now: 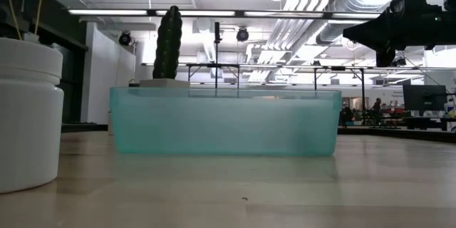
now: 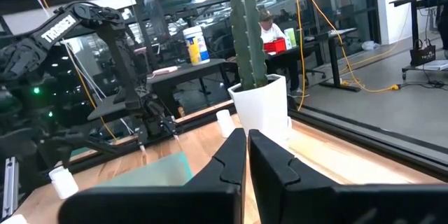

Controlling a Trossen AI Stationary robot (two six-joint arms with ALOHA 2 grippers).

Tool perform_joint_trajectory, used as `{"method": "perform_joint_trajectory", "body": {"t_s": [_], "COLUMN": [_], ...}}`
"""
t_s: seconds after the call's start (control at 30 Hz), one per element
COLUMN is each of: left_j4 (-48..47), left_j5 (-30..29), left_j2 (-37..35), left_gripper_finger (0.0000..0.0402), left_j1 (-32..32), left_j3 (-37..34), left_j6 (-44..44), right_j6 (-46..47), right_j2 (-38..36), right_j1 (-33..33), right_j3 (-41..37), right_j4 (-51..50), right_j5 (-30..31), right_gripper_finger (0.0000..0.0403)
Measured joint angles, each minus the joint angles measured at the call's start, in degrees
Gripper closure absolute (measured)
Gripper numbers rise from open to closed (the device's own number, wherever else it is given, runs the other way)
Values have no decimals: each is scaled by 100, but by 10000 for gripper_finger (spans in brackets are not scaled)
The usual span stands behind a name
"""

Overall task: Pick and place pill bottles into a basket
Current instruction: Put the white pill bottle into the blue bin

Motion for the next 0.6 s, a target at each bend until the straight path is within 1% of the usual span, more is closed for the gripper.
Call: {"method": "perform_joint_trajectory", "body": {"t_s": [0.1,0.23,0.37,0.6], "left_j4": [6,323,570,796], "left_j5": [-92,-138,-134,-22], "left_j2": [104,105,105,105], "left_gripper_finger": [26,17,24,50], "left_j1": [-60,-80,-71,-114], "left_j3": [-166,-436,-621,-833], "left_j6": [-41,-80,-97,-53], "right_j6": [0,0,-2,0], "right_j2": [0,0,0,0], "right_j1": [-2,0,-2,0], "right_j3": [0,0,0,0], "right_j4": [-4,-7,-7,-26], "right_j5": [-2,0,-2,-2], "right_gripper_finger": [398,398,400,402]}}
